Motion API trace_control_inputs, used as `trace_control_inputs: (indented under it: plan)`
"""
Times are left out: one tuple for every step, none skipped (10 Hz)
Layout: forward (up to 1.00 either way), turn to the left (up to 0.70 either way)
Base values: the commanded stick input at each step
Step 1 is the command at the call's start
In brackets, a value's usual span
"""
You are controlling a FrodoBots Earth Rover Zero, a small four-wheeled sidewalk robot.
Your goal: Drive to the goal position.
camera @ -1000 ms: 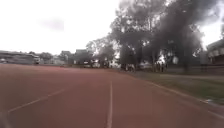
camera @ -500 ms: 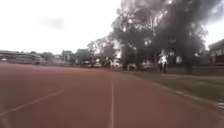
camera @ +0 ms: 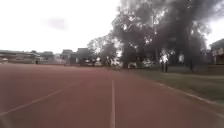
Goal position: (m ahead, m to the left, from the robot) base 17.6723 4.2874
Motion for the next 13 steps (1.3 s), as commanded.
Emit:
trace_control_inputs:
  plan:
    - [0.70, 0.00]
    - [0.70, 0.00]
    - [0.70, 0.00]
    - [0.70, 0.00]
    - [0.70, 0.00]
    - [0.70, 0.00]
    - [0.70, 0.00]
    - [0.70, 0.00]
    - [0.70, 0.00]
    - [0.70, 0.00]
    - [0.70, 0.00]
    - [0.70, 0.00]
    - [0.70, 0.00]
